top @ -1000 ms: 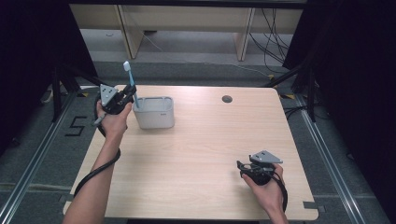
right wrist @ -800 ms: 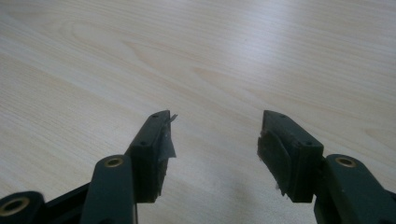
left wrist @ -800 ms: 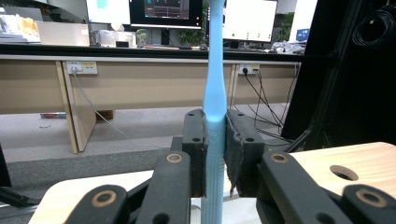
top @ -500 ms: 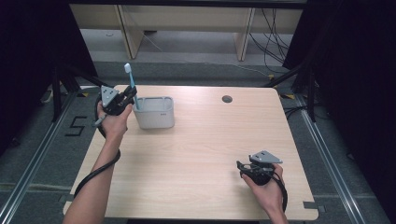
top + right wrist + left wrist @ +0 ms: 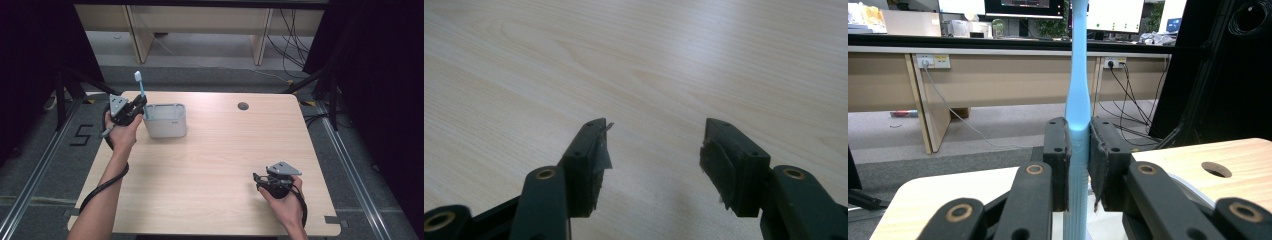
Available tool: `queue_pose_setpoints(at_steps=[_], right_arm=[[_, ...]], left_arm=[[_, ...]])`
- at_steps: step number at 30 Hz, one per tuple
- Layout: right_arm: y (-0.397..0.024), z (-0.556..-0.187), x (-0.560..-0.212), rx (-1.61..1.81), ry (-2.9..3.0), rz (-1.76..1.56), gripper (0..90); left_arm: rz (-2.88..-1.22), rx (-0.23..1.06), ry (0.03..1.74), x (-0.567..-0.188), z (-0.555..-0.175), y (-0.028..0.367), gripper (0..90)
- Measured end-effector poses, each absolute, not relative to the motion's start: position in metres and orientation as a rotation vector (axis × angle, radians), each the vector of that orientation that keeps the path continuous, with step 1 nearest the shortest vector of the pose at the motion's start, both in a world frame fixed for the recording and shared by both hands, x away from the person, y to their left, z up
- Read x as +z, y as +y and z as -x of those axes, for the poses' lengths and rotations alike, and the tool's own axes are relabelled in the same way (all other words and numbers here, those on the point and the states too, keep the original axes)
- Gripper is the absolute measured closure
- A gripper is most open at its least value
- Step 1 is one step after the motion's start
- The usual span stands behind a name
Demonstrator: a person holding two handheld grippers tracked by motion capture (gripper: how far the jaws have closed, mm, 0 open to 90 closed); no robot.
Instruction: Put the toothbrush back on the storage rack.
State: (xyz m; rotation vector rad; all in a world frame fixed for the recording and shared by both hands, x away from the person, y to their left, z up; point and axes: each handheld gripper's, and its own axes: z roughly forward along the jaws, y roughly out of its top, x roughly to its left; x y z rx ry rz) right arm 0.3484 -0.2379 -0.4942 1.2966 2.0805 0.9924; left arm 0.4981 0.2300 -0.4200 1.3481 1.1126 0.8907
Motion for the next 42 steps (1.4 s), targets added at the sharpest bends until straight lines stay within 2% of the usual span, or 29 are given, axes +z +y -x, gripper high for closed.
queue_pose_setpoints(at_steps=[42], right_arm=[[-0.236, -0.348, -0.495, 0.997, 2.08, -1.306, 44.0]], left_arm=[[-1.453, 0.846, 1.188, -0.433, -0.495, 0.232, 78.4]])
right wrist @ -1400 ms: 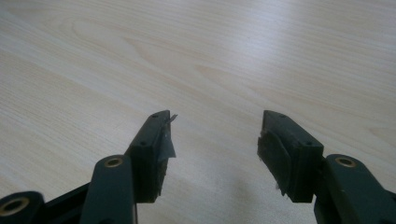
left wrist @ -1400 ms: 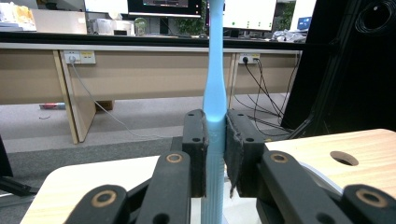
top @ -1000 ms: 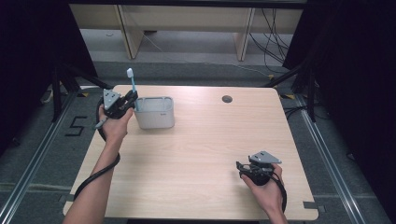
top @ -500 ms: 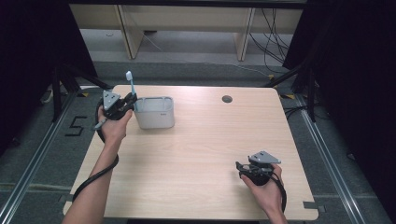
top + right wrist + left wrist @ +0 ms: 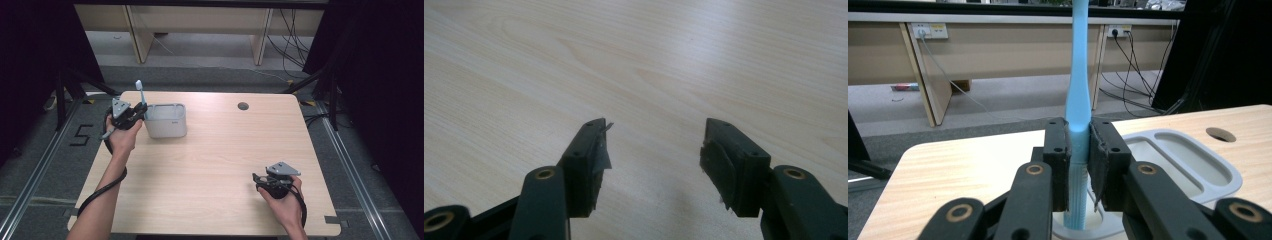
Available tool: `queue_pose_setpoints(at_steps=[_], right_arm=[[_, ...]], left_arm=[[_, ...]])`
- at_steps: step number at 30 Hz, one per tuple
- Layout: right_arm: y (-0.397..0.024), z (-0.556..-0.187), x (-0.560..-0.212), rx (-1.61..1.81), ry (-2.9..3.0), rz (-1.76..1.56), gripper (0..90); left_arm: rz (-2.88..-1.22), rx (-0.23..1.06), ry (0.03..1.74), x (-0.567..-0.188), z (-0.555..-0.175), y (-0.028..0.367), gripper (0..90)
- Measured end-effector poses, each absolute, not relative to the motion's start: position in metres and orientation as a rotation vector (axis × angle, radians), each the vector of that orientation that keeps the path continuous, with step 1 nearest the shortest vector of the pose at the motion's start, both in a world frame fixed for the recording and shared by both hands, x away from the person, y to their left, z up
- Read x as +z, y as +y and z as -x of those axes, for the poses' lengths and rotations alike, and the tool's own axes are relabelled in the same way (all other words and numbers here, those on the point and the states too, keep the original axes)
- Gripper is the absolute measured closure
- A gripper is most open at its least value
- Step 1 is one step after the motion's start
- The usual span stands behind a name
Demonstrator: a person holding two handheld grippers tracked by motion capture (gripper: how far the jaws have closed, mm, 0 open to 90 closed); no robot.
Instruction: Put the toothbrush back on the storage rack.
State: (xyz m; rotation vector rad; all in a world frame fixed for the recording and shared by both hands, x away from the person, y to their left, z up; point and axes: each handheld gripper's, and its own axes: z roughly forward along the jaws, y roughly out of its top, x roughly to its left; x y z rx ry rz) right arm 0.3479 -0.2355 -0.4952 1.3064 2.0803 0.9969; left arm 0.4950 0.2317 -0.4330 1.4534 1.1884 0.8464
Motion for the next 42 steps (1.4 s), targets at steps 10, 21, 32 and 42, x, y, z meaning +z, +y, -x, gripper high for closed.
queue_pose_setpoints(at_steps=[10, 21, 32, 42], right_arm=[[-0.2338, -0.3459, -0.4948, 1.003, 2.085, -1.359, 44.0], [-0.2354, -0.3471, -0.4948, 0.995, 2.096, -1.324, 43.9], [-0.2346, -0.3469, -0.4955, 0.992, 2.086, -1.33, 43.9], [-0.2357, -0.3477, -0.4955, 0.994, 2.09, -1.311, 43.9]], left_arm=[[-1.484, 0.823, 1.209, -0.4368, -0.497, 0.2291, 78.3], [-1.508, 0.805, 1.235, -0.4384, -0.4988, 0.2281, 78.3], [-1.533, 0.781, 1.251, -0.4398, -0.502, 0.2261, 78.3], [-1.549, 0.77, 1.279, -0.4414, -0.5043, 0.2256, 78.2]])
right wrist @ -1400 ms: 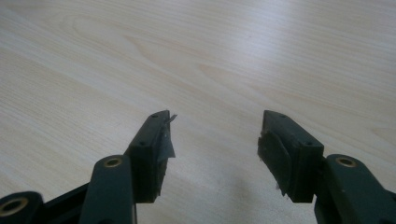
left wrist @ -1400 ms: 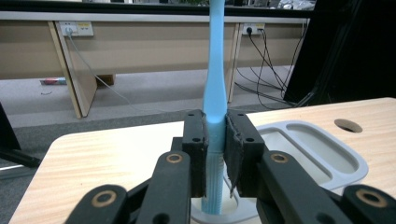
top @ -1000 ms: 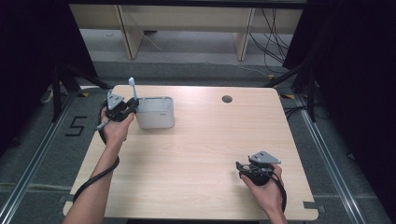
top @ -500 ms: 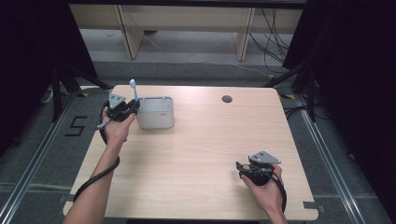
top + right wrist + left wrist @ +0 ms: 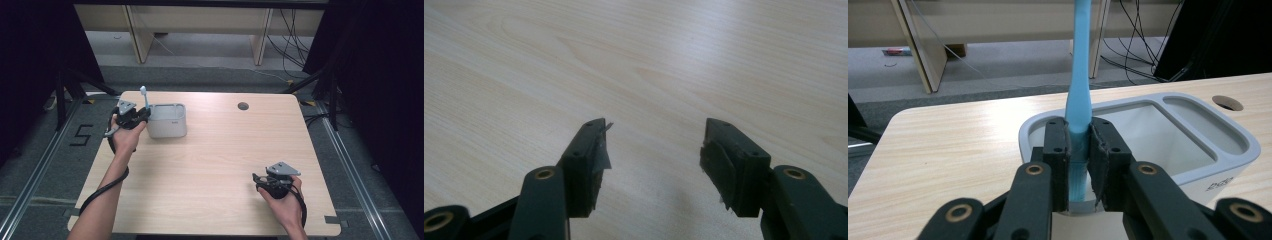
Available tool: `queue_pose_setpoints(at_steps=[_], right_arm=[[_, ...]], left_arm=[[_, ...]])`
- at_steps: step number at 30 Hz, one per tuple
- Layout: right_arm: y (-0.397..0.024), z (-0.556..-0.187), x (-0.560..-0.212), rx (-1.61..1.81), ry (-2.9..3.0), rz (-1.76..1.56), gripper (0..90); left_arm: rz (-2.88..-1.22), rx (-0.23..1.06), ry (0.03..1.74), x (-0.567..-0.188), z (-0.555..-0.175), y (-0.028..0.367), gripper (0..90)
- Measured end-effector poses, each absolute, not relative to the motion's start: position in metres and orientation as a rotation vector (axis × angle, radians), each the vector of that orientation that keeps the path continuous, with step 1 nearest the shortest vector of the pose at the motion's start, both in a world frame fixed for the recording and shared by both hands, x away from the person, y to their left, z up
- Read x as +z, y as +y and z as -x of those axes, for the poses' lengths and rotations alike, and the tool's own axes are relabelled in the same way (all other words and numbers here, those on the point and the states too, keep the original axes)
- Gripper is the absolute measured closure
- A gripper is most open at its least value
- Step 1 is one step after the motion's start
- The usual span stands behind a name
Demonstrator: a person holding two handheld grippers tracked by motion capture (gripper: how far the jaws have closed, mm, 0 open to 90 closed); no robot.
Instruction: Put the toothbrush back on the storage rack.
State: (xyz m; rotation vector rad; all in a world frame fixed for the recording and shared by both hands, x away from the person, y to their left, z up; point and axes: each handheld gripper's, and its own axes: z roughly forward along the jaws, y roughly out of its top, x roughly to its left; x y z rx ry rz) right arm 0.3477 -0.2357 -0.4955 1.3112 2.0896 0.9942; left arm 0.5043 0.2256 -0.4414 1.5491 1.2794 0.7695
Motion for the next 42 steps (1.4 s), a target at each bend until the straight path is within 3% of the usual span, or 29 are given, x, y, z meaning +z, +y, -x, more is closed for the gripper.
queue_pose_setpoints(at_steps=[32, 42], right_arm=[[-0.2354, -0.348, -0.4956, 0.994, 2.082, -1.299, 43.9], [-0.2353, -0.3477, -0.4956, 0.993, 2.082, -1.302, 43.8]], left_arm=[[-1.595, 0.766, 1.319, -0.4425, -0.5064, 0.2256, 77.7], [-1.532, 0.754, 1.343, -0.4382, -0.4977, 0.2328, 58.0]])
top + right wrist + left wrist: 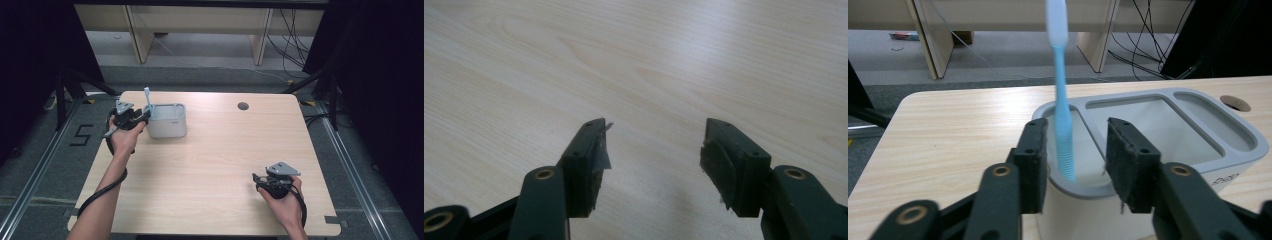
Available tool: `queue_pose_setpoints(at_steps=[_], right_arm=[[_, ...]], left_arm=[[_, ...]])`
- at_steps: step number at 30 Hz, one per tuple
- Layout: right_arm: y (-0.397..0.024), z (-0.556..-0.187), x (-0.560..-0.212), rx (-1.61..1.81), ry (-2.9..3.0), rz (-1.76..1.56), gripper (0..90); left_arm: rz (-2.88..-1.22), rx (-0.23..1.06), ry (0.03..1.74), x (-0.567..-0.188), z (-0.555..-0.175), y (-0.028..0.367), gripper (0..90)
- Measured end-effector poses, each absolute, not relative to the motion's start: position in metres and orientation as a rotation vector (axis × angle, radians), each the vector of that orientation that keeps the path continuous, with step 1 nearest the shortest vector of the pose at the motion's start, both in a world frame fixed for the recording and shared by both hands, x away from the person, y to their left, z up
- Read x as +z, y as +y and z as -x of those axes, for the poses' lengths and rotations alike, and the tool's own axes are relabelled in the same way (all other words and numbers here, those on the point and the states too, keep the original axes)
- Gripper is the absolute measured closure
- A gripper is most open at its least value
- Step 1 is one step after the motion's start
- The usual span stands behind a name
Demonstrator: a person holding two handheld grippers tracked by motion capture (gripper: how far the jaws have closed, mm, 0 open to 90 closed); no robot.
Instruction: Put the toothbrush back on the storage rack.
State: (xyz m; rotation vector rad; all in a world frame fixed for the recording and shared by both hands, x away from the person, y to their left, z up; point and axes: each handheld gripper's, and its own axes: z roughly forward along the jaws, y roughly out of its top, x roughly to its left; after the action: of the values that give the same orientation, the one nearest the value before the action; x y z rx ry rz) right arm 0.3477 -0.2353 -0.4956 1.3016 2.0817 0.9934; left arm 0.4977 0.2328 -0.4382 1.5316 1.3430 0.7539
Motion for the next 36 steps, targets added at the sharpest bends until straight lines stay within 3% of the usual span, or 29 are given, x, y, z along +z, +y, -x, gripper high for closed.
queue_pose_setpoints(at_steps=[11, 36], right_arm=[[-0.233, -0.347, -0.496, 0.993, 2.097, -1.32, 43.7], [-0.232, -0.346, -0.497, 0.989, 2.099, -1.316, 43.7]], left_arm=[[-1.508, 0.739, 1.288, -0.427, -0.479, 0.231, 43.0], [-1.537, 0.723, 1.245, -0.439, -0.418, 0.24, 39.5]])
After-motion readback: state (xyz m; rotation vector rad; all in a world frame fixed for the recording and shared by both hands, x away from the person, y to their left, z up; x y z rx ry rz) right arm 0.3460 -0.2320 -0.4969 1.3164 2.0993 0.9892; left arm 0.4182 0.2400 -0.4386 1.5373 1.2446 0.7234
